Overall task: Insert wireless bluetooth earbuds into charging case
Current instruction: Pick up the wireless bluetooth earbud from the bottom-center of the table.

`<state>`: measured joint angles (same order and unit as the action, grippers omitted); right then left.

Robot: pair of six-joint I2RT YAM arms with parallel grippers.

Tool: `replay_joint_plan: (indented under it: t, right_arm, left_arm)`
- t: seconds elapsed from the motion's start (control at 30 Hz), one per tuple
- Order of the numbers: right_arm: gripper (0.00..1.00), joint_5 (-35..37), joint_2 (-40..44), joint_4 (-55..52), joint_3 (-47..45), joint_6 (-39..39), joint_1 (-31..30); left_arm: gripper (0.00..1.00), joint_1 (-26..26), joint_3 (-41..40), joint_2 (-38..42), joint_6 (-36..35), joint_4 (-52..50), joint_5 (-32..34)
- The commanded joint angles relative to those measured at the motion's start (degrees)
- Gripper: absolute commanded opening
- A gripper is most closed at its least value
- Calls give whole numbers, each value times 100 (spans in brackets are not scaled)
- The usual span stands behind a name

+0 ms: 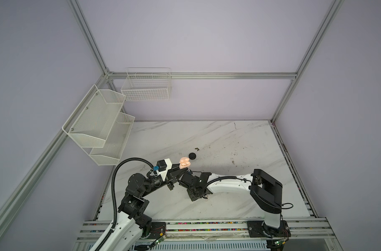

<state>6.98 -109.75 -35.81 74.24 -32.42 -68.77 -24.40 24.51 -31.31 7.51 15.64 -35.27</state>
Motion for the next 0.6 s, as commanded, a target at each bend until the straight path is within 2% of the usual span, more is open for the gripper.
replay_joint_plan:
  t: [0.0,0.13,0.33,0.57]
  right_arm:
    - [21,371,316,-85,-95,570,150]
    - [21,363,591,188,-331,970,388]
    - [21,320,1151,599,-832,1152,760]
    - [20,632,1891,452,-769,1185,1157]
  left_arm:
    - [0,6,-161,-47,181,333,131]
    - [0,6,-196,-156,374,508,251]
    - [0,6,-383,-500,762,1191,521]
    - [0,-101,-603,-1361,774,2694,634]
